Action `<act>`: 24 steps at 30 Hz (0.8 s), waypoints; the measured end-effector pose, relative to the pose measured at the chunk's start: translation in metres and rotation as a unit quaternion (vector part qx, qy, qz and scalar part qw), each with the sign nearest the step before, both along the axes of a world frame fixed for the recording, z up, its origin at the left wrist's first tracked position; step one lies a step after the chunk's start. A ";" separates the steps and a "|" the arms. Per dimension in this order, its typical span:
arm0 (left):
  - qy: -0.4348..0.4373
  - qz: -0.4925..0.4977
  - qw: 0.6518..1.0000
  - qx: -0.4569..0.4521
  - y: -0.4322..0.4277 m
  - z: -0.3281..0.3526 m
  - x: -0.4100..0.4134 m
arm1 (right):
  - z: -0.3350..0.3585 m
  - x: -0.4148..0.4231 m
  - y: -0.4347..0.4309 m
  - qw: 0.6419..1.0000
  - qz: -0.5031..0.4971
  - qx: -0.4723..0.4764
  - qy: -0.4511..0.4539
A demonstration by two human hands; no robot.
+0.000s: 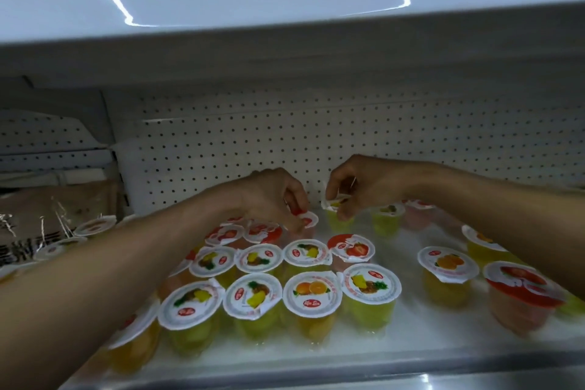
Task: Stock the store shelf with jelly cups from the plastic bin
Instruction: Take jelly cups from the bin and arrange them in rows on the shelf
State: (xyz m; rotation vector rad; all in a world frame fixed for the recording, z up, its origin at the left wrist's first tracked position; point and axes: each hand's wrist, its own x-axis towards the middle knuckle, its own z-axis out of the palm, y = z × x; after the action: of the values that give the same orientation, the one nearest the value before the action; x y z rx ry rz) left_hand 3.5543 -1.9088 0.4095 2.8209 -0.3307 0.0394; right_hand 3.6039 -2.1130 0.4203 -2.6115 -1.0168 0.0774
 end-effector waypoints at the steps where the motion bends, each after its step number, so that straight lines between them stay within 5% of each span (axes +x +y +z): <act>1: 0.004 -0.003 1.000 0.000 0.000 -0.002 0.002 | -0.005 0.004 0.004 1.000 0.000 -0.012 0.012; 8: 0.043 -0.030 0.999 -0.004 0.008 0.003 0.007 | -0.011 0.009 0.001 0.989 -0.015 0.022 0.144; 24: 0.107 -0.063 0.992 -0.032 0.008 0.011 0.002 | -0.011 0.002 -0.005 0.984 -0.001 0.025 0.175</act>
State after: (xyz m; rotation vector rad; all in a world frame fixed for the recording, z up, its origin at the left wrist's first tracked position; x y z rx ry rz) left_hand 3.5560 -1.9007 0.4200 2.7014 -0.4482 -0.2725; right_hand 3.6062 -2.1184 0.4093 -2.4363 -0.8772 0.4863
